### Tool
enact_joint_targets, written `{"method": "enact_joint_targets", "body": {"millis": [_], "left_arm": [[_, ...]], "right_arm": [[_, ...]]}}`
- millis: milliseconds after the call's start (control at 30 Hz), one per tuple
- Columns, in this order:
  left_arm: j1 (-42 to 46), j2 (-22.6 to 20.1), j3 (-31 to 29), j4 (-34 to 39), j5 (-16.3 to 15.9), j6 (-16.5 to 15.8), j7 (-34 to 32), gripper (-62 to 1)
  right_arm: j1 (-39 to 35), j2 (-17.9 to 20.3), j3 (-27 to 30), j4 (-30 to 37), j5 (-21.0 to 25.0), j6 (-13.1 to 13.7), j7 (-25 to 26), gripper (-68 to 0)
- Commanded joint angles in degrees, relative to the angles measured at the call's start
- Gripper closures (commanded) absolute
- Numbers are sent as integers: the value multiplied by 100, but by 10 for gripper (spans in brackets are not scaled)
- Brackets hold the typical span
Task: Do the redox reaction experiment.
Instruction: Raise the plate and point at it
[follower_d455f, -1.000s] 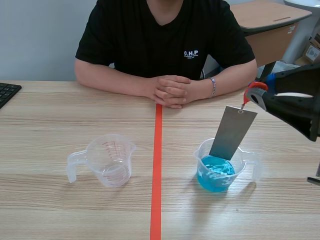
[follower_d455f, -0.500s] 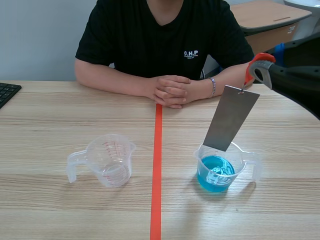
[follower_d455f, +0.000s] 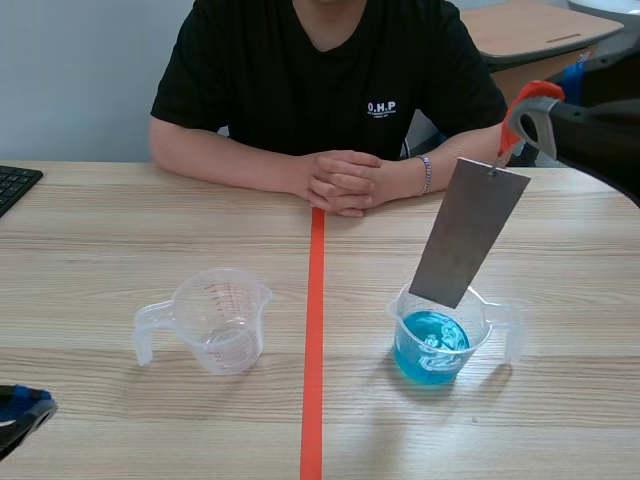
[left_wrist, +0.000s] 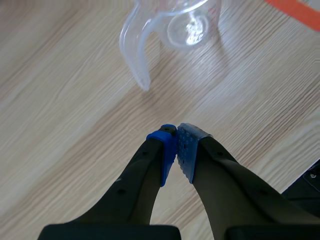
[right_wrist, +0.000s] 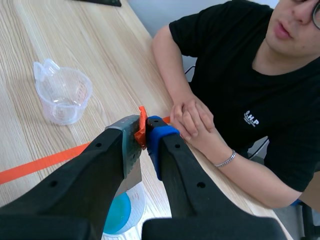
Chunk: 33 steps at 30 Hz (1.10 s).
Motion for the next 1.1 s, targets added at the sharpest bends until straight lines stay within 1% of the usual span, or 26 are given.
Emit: {"method": "enact_joint_targets", "body": {"millis": [0,100,200,367,467,567,700,800,900,1067], "left_arm": [[-238,-98,157,96,-39,-87,-81,-43],[-669,-332,492,96,-39,-197,-125,-43],[-1147,-448,861,96,-39,-273,-142,-43],[-2000,-455,1602,96,-35,-321,-24,-43],[-2586,-376,2100,90,-35,-317,52,-43],[-3108,-225,2509,90,-26,-315,236,-43],[-3694,94,2887,85,39,-315,415,-43],[-4065,396,3141,15,203,-317,570,-43],[-4391,686,3414,-205,448,-319,573,-43],[-4857,1128,3805,-682,627,-319,573,-43]], "right_arm": [[22,92,92,101,122,33,-46,-15],[22,92,160,136,245,33,-142,-15],[22,92,199,138,341,33,-225,-15],[22,92,199,138,345,33,-271,-15],[22,92,199,138,354,33,-271,-15],[22,92,199,138,354,33,-271,-15],[22,92,199,138,354,33,-271,-15],[22,92,199,138,354,33,-271,-15],[22,92,199,138,354,33,-271,-15],[22,92,199,138,354,33,-269,-15]]}}
